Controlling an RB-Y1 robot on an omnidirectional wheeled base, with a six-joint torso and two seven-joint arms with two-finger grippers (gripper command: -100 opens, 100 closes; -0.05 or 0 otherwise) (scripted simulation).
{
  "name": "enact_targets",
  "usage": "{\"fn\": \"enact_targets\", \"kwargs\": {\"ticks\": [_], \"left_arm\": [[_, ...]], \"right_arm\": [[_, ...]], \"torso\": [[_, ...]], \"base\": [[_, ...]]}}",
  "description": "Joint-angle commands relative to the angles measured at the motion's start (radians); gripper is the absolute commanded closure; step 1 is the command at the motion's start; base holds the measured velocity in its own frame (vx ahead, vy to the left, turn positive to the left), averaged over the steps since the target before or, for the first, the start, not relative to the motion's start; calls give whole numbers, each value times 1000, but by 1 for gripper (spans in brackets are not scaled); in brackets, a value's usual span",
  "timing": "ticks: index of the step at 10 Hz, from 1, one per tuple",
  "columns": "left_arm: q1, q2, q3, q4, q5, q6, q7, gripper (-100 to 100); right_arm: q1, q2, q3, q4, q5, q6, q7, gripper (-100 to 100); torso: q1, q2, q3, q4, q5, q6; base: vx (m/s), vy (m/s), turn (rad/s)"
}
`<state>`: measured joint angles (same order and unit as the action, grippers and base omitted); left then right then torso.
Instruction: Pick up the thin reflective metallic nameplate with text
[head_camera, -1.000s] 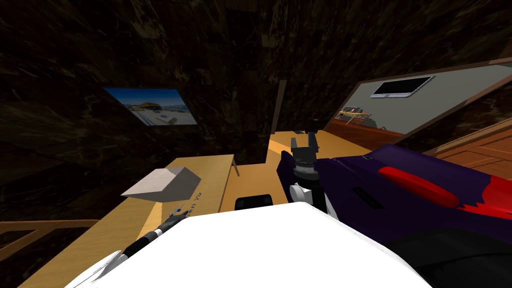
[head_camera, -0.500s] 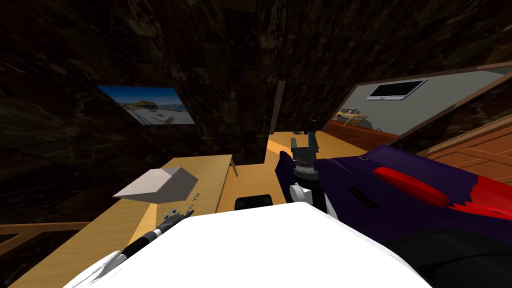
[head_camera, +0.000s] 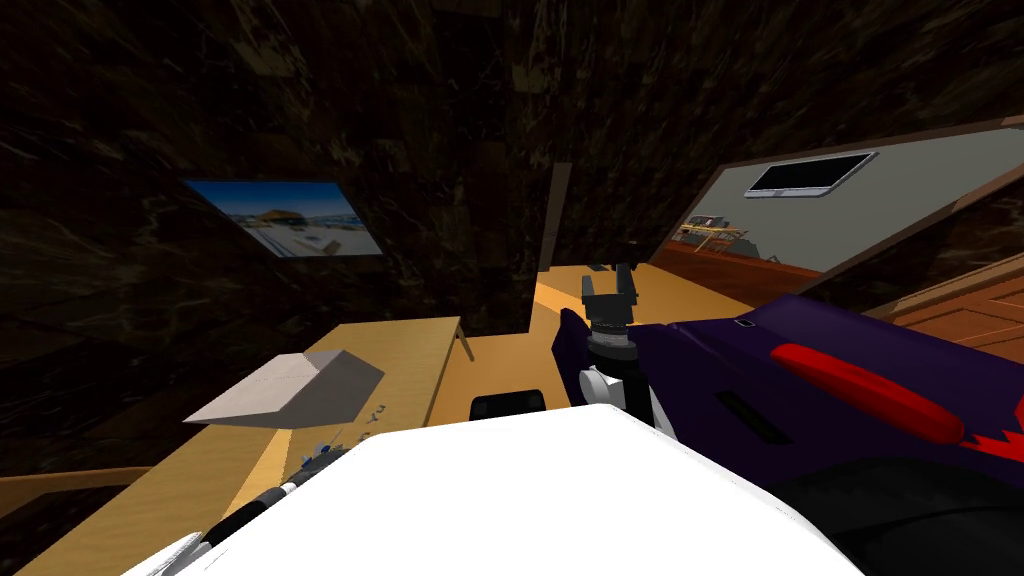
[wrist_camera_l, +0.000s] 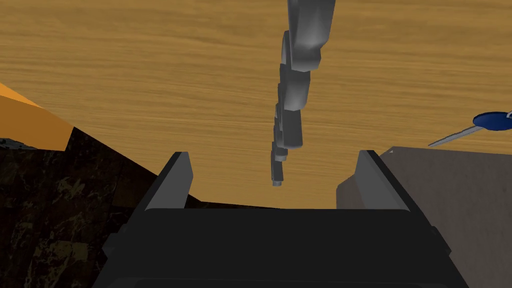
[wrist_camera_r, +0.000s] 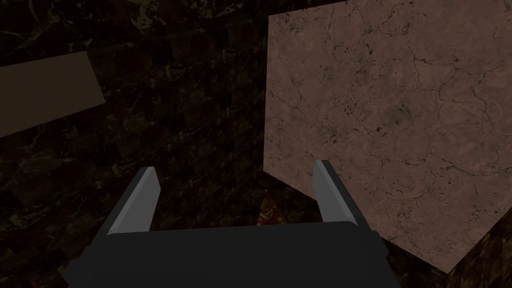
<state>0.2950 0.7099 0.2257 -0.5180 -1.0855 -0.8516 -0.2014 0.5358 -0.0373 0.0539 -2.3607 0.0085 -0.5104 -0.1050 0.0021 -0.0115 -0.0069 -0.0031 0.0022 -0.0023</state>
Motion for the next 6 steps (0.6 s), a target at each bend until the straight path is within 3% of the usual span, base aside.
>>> {"fn": "enact_targets", "kwargs": {"ticks": [1,2,3,4,5,6], "left_arm": [[20,5,-4,27,-30,-26,15,-100],[20,5,-4,-1,-30,-26,15,-100],[20,5,-4,23,-30,-26,15,-100],[20,6,-4,11,-29,-23,22,-100],[19,6,-4,15,-29,-25,18,0],[9,10,-50,33,21,-1,21,-100]], "right_arm": [[0,0,0,0,0,0,0,0],[0,0,0,0,0,0,0,0],[0,0,0,0,0,0,0,0],[0,0,0,0,0,0,0,0],[0,0,0,0,0,0,0,0],[0,0,0,0,0,0,0,0]], "torso": [[0,0,0,0,0,0],[0,1,1,0,0,0],[-1,3,2,1,0,0],[-2,6,3,1,0,0],[-2,8,5,2,0,0],[-2,9,5,2,0,0]], "base": [[131,38,14],[88,6,8],[33,-11,-6],[10,-5,0],[0,0,0],[-78,-1,-266]]}}
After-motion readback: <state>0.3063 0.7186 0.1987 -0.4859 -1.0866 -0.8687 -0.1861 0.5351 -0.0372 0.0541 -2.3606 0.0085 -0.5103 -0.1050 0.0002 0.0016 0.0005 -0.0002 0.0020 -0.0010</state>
